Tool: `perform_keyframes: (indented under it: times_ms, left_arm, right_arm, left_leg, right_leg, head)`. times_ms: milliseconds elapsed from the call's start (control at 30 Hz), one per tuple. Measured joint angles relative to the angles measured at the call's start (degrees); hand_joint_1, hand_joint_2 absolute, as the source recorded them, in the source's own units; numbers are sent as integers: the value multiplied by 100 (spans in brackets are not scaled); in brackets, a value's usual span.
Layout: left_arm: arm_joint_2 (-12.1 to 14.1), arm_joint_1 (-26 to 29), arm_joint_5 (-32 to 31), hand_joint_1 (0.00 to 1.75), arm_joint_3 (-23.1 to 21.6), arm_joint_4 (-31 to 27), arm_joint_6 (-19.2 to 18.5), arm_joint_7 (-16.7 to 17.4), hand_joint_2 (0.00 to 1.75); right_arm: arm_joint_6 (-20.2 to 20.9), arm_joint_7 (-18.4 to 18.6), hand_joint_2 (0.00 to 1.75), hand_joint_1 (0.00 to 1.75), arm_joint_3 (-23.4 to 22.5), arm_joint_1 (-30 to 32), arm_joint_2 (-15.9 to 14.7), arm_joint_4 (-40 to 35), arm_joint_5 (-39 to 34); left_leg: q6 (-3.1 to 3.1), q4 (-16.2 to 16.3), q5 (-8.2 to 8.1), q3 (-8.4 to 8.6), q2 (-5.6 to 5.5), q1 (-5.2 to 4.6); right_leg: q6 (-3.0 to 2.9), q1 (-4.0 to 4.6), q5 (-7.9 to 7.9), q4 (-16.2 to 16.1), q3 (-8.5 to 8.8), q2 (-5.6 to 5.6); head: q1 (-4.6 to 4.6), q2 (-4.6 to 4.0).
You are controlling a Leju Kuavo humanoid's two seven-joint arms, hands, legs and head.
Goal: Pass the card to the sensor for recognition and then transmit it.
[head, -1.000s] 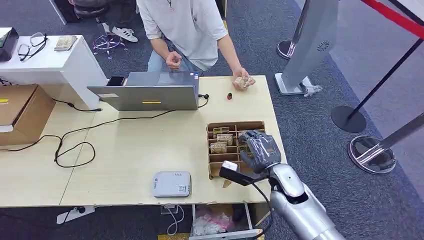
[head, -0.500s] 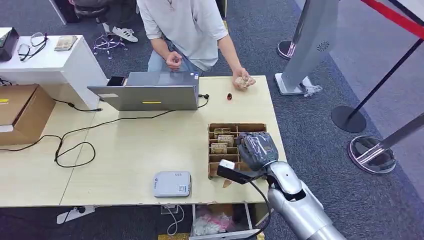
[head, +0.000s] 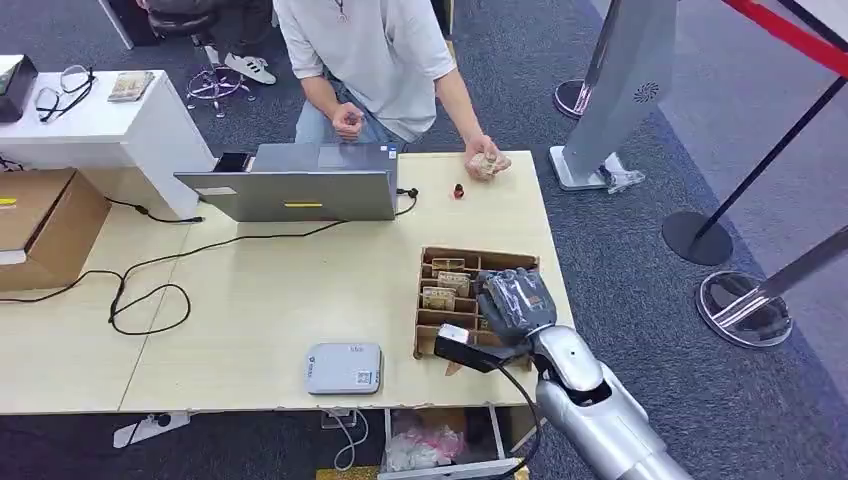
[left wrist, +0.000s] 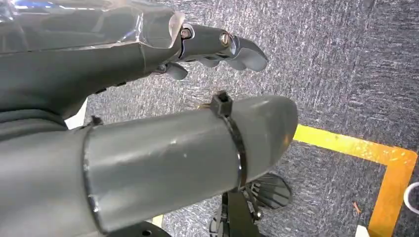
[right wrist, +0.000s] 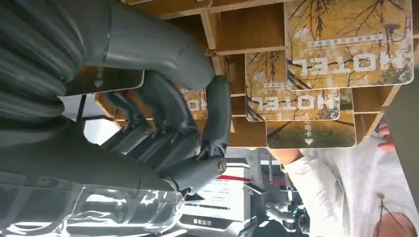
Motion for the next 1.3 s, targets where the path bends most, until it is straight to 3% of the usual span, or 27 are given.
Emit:
perform_keyframes:
  times_ms: [33, 67, 767, 1300]
  left_arm:
    - [-2, 0, -2, 0, 0, 0, 0, -2, 0]
    - [-2, 0, -4, 0, 0, 0, 0, -9, 0]
    - [0, -1, 44, 0, 0, 0, -7, -35, 0]
    - [-2, 5, 92, 0, 0, 0, -11, -131, 0]
  right_arm:
    - [-13, 0, 175, 37, 2, 3, 0, -2, 0]
    - [-28, 0, 175, 0, 4, 5, 0, -7, -2]
    - [-337, 39, 175, 0, 17, 264, -90, -700, 33]
    - [-72, 514, 175, 0, -361, 1385, -546, -1773, 385]
  left_leg:
    - [0, 0, 0, 0, 0, 0]
    - [0, 0, 0, 0, 0, 0]
    - [0, 0, 0, 1, 0, 0]
    - [1, 0, -2, -5, 1, -1]
  right_leg:
    - [0, 0, 0, 0, 0, 0]
    - [0, 0, 0, 0, 0, 0]
    - [0, 0, 0, 0, -2, 1]
    - [0, 0, -1, -2, -4, -1]
  head:
    - [0, 0]
    - [0, 0]
    - [0, 0]
    - [0, 0]
